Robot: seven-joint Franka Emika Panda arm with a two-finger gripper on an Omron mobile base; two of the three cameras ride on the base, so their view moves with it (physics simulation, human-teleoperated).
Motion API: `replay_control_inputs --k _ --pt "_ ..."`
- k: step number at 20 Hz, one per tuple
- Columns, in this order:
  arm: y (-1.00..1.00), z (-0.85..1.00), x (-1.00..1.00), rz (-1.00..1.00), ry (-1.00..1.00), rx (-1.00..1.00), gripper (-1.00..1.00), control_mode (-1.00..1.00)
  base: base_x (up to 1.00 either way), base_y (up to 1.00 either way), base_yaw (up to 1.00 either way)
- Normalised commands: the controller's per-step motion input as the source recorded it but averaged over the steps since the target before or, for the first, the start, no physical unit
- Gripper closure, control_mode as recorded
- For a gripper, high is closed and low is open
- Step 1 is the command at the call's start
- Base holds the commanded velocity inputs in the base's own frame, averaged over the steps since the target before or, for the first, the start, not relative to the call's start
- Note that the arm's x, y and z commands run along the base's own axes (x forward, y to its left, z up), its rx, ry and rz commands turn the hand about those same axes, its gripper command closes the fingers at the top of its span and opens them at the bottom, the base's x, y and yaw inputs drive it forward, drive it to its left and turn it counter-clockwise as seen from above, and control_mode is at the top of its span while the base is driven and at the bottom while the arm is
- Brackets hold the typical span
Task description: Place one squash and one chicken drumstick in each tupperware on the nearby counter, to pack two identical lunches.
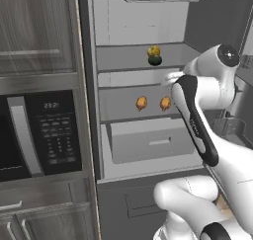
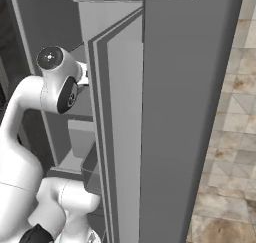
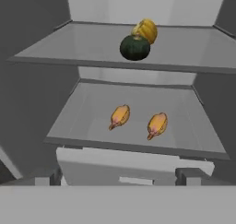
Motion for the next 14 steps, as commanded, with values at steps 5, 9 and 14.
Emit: replay_control_inputs --k 5,9,14 --pt "-0.06 0.05 0.42 -0.01 0.0 0.0 -1.0 -1.0 0.0 0.0 0.0" --pt "0.0 0.13 0.37 0.0 0.0 0.0 -1.0 -1.0 0.0 0.0 0.0" --pt "0.0 0.09 0.38 -0.01 0.0 0.0 -1.0 -1.0 0.0 0.0 0.0"
